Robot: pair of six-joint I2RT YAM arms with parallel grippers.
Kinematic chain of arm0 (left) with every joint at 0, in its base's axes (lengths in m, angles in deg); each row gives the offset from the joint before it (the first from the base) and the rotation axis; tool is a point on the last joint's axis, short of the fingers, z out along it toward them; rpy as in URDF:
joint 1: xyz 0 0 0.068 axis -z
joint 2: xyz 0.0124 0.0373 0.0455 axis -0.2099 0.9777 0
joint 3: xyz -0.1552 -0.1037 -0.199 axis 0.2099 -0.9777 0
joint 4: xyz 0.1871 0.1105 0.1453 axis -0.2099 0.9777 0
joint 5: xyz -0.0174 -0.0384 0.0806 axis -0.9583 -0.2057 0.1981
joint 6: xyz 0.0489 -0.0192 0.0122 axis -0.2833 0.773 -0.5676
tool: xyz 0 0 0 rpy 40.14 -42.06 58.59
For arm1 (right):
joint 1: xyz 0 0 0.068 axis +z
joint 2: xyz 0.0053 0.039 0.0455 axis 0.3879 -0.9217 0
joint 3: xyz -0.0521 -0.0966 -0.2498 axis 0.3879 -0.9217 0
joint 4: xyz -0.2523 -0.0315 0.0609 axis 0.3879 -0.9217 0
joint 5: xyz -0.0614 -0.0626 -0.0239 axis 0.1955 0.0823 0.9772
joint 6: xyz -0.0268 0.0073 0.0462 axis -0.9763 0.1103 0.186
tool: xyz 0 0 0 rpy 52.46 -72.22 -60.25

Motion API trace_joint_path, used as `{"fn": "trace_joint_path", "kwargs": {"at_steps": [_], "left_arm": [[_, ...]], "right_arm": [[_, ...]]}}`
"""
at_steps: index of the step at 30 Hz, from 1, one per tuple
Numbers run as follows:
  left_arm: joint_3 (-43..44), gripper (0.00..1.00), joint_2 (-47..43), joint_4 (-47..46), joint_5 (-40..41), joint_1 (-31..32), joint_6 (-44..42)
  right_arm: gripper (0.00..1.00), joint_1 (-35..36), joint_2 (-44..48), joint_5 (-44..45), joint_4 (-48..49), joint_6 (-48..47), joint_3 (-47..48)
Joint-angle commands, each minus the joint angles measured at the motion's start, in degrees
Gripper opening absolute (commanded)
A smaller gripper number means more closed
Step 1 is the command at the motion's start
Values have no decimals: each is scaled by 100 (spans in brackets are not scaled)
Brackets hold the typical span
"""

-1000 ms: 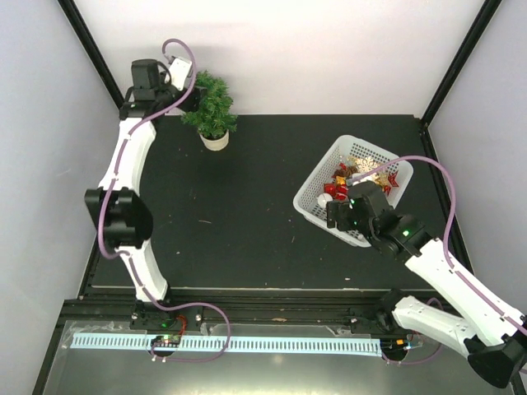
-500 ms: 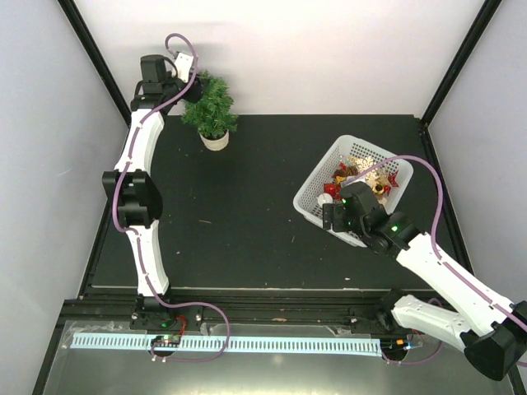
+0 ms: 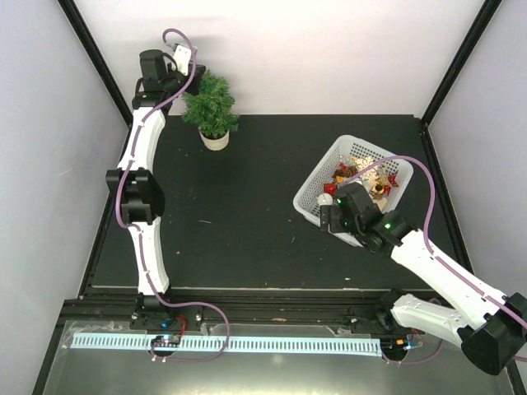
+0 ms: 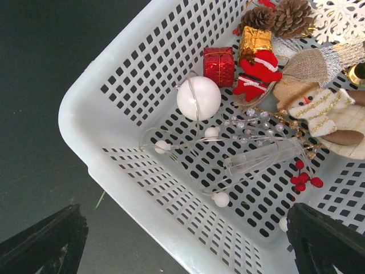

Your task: Decorate the small christmas tree

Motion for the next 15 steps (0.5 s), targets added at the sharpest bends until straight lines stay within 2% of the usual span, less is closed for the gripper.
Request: {"fn": "trace_joint_path", "kwargs": {"at_steps": [1,8,15], "left_arm": [[228,2,162,91,-193,-6,77],[241,2,25,100,-240,-17,269],[39,2,-722,284,-662,-12,497]], "right_arm": [[96,34,-1,12,38,79,41],[96,39,46,19,11,150,-3],[96,36,124,-10,-11,171,15]]}}
